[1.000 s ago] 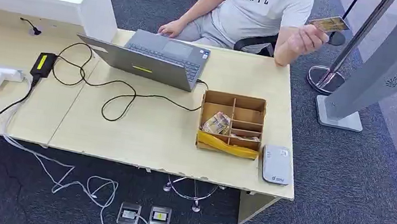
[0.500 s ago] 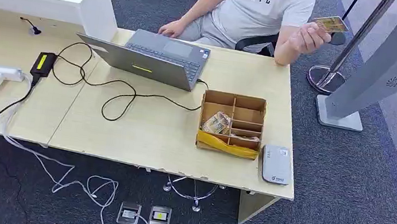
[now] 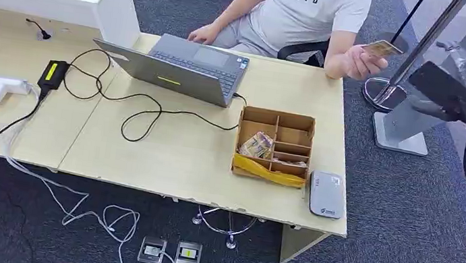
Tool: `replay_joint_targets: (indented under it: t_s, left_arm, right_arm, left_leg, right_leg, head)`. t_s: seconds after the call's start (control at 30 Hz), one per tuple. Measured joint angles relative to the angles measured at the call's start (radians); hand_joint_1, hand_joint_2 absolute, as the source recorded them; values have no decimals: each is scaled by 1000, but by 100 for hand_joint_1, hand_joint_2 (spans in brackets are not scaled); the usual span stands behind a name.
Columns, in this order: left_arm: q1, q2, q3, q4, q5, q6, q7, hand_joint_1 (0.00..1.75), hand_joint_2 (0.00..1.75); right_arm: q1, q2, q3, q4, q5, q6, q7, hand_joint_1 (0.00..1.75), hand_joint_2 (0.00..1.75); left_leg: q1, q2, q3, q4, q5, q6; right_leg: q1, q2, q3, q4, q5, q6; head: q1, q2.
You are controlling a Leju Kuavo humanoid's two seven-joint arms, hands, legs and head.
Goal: Pass the card to the sensor for recognition and then transmit it.
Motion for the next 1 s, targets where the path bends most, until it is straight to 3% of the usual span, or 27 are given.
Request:
replay_joint_targets:
  t_s: [0.17,0.33,0.43,0.47,0.5,1.0]
  left_arm:
    - [0,-5,-13,0,6,7,0,0,0]
    - [-2,-10,-26,0,19,9,-1,0,0]
    - [-38,-28,-26,-2,21,55,12,0,0]
    - [-57,-37,-27,-4,19,74,28,0,0]
    - [-74,-43,-27,-6,12,84,40,0,0]
    - [-107,-75,-35,-13,-31,85,37,0,0]
  right_arm:
    - [27,69,32,65,84,-83,-50,0,175]
    - [37,131,51,146,108,-120,-81,0,175]
    - [43,159,53,181,120,-128,-80,0,175]
    - [44,171,53,193,121,-129,-77,155,175]
    - [46,181,53,202,121,-130,-71,175,175]
    - [66,207,32,224,107,-140,-37,175,175]
  left_leg:
    - [0,0,0,0,0,0]
    - [1,0,0,0,0,0]
    - [1,0,0,0,0,0]
    - [1,0,0,0,0,0]
    - [1,0,0,0,1,-1]
    - [1,3,0,1,0,-1]
  right_leg:
    - [0,1,0,0,0,0]
    - [1,0,-1,0,0,0]
    - [1,0,-2,0,0,0]
    - [1,0,-1,0,0,0]
    - [1,0,-1,0,0,0]
    - [1,5,-2,0,1,0]
  head:
    - [0,0]
    - [0,0]
    - [0,0]
    - [-1,0]
    - [0,0]
    - [0,0]
